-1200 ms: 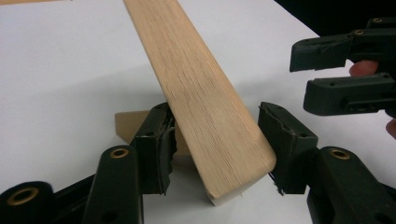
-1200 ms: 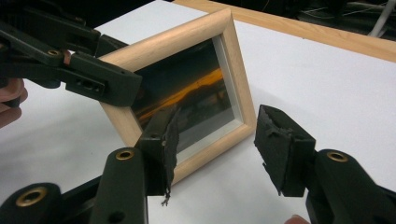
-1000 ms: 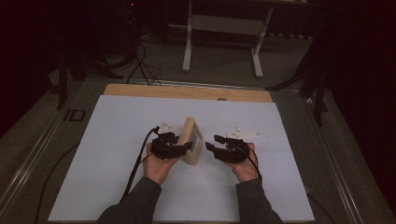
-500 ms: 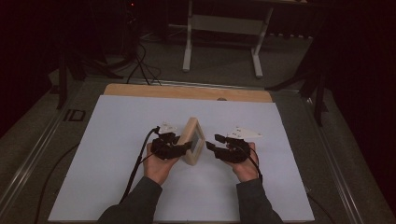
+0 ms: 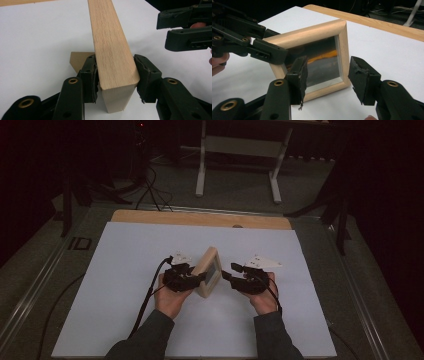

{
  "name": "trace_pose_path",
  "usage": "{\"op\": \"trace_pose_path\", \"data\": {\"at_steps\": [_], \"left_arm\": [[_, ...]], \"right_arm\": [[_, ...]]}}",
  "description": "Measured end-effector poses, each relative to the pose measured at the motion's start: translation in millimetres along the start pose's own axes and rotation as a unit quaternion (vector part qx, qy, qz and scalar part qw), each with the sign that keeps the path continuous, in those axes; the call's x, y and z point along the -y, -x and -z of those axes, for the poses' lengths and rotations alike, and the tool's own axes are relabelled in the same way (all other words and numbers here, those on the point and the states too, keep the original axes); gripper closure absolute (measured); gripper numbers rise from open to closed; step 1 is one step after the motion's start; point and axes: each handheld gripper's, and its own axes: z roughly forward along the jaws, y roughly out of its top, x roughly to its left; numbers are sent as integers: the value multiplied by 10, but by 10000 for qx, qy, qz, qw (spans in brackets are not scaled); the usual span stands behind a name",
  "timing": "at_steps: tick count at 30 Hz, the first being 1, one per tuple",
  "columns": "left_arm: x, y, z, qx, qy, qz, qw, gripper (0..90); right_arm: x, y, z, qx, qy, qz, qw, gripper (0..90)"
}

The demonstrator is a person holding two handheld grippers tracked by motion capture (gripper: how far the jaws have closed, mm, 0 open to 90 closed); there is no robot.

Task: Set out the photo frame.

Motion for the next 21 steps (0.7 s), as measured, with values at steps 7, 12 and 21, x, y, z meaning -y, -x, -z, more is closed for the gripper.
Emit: {"op": "trace_pose_path", "data": {"at_steps": [7,12,21], "left_arm": [[4,32,-2,23,11,-68,10000,578],[17,71,-5,101,6,-167,9998,596],[35,139,-3,85,12,-400,9992,602]], "right_arm": [[-20,-2,27,28,65,-5,10000,487],[-40,5,68,140,195,-83,9997,490],[-62,32,135,250,390,-203,9987,505]]}}
